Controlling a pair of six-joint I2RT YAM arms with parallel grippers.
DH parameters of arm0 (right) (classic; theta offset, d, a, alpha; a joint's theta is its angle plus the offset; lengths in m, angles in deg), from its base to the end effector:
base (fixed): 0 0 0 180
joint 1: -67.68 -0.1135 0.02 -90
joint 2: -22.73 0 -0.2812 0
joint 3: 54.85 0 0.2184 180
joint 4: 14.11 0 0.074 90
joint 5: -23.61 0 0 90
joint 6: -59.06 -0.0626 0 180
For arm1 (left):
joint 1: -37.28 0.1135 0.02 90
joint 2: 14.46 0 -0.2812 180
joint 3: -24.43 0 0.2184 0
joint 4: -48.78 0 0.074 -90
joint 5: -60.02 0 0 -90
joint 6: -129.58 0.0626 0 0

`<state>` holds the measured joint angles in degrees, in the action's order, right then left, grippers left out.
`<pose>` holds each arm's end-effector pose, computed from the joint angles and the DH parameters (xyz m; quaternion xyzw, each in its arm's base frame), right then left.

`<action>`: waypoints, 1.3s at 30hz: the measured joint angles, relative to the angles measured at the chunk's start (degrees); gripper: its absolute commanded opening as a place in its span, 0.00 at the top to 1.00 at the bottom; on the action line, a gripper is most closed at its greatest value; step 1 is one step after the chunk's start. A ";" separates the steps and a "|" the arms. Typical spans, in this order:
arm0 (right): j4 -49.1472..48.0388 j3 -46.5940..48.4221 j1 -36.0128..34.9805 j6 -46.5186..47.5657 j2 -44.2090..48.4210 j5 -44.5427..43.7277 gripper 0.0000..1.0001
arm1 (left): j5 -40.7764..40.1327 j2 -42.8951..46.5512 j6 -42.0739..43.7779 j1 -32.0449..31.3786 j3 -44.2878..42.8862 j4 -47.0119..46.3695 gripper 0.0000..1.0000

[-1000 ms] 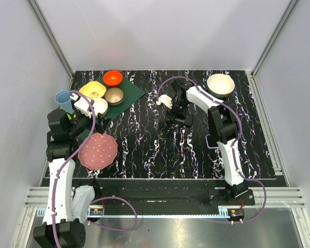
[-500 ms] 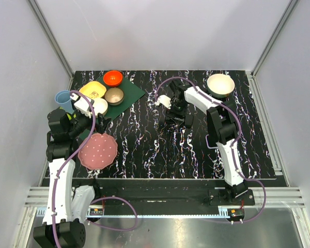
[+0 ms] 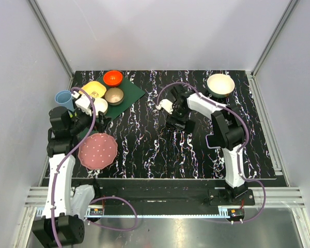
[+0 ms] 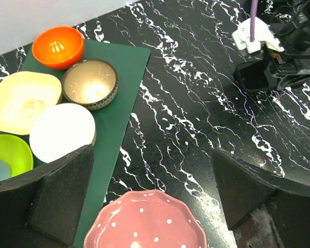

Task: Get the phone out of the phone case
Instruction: Pick up the phone at the center of the board.

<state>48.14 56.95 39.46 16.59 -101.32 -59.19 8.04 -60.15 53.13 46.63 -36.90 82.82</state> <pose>0.3728 0.2089 0.1690 -0.6138 0.7754 0.0388 0.1431 0.1552 -0.0135 0.3347 0.2185 0.7593 -0.1491 0.5945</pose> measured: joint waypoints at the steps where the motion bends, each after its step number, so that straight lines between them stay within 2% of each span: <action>1: -0.57 -1.92 -0.13 -0.39 1.22 0.22 1.00 | -0.09 -0.70 0.00 -0.11 -0.26 0.22 0.01; 12: -7.37 -15.91 -1.14 -5.86 14.62 2.91 1.00 | 0.85 -11.98 -0.44 -2.78 -5.31 0.76 0.01; 26: -15.93 -21.46 -10.69 -8.87 29.99 0.87 1.00 | 0.90 -23.21 -4.24 -14.29 -14.36 2.01 0.01; 39: -22.95 -25.59 -15.52 -8.87 38.38 -4.63 1.00 | 8.35 -35.98 -11.58 -18.73 -22.18 2.91 0.01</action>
<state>25.19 31.35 23.94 7.71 -62.94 -63.83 16.39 -96.13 41.54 27.89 -59.09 85.72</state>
